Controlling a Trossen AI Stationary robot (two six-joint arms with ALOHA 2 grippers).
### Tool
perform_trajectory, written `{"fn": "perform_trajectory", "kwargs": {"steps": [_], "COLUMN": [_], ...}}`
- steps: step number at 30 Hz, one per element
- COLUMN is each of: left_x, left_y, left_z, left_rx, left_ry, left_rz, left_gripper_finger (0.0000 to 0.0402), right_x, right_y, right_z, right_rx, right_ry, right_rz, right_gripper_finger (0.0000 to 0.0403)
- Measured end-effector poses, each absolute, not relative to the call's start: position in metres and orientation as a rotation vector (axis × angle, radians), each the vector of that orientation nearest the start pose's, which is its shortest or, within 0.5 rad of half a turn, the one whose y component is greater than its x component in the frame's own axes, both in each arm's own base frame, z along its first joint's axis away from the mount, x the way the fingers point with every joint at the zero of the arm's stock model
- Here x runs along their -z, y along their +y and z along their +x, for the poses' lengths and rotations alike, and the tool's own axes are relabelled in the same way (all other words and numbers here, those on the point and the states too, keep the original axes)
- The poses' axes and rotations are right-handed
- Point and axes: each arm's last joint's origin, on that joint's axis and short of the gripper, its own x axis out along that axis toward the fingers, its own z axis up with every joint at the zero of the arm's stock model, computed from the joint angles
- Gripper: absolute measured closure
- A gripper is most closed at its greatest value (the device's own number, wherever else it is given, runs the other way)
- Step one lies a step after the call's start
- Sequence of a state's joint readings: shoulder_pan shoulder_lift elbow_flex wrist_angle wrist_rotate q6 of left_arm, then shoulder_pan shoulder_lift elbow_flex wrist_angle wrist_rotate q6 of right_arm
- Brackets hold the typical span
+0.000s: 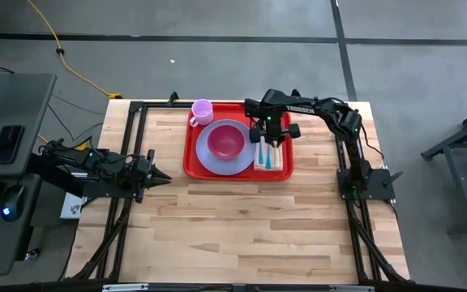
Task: Set up tray
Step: Put the yellow knife to the right of the blue fork on the light pink napkin
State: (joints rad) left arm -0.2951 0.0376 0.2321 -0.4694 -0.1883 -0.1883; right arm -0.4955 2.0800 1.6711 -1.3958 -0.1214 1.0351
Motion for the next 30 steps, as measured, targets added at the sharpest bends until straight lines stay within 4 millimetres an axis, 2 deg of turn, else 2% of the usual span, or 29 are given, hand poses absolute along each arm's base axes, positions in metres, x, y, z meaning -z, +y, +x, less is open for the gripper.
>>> {"fn": "perform_trajectory", "kwargs": {"steps": [9,16,30], "left_x": [-0.193,-0.193,-0.193], "left_y": [-0.017,-0.017,-0.017], "left_z": [0.076,0.076,0.076], "left_rx": [0.075,0.072,0.067], "left_ry": [0.276,0.279,0.279], "left_rz": [-0.12,-0.119,-0.118], "left_gripper_finger": [0.0316,0.0316,0.0316], "right_x": [-0.197,-0.195,-0.195], "right_y": [-0.188,-0.192,-0.196], "right_z": [0.327,0.335,0.33], "right_rx": [1.2,1.17,1.198], "right_ry": [1.451,1.365,1.385], "right_rz": [1.304,1.29,1.256], "right_gripper_finger": [0.0369,0.0372,0.0368]}}
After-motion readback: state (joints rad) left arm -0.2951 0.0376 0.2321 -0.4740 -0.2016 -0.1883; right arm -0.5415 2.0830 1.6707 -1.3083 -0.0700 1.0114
